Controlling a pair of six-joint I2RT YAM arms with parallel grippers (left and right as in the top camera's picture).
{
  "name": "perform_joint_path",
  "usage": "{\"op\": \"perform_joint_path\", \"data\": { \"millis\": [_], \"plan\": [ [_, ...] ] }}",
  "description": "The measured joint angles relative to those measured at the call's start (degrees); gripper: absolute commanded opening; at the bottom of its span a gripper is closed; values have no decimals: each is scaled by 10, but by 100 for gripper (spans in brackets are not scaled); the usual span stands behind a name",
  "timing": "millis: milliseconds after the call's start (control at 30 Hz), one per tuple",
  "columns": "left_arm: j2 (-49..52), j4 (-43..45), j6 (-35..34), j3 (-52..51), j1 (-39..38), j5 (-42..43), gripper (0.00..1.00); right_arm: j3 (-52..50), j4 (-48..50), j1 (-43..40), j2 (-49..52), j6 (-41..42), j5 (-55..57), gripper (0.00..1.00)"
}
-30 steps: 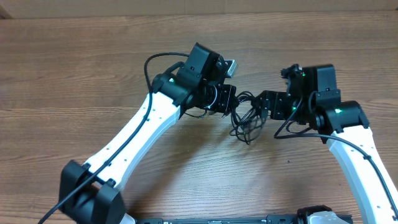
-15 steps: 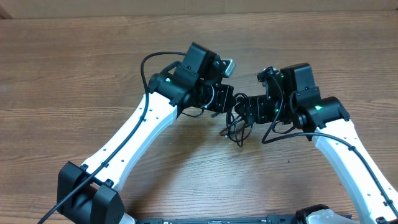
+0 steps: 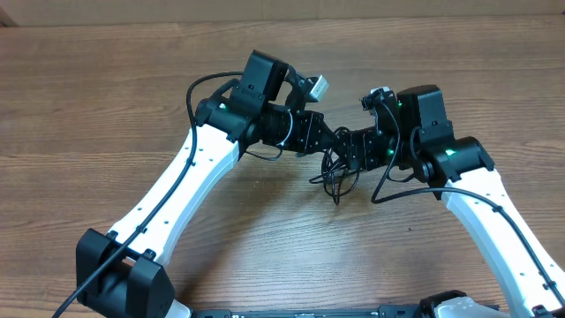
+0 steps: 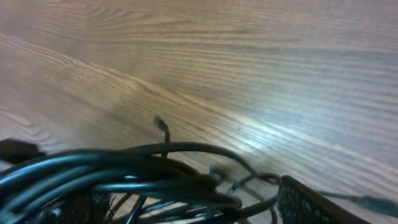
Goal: Untangle cables
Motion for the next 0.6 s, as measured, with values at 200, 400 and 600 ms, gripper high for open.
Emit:
{"op": "perform_joint_path", "data": {
  "millis": [200, 400, 600],
  "plan": [
    [0, 0, 0, 0, 0, 29, 4, 0, 19, 2, 29, -3, 2, 11],
    [0, -9, 15, 0, -1, 34, 4, 0, 26, 2, 32, 3, 22, 4],
    [0, -58, 31, 0, 13, 1, 4, 0, 20, -25, 27, 75, 147, 4]
  ]
}}
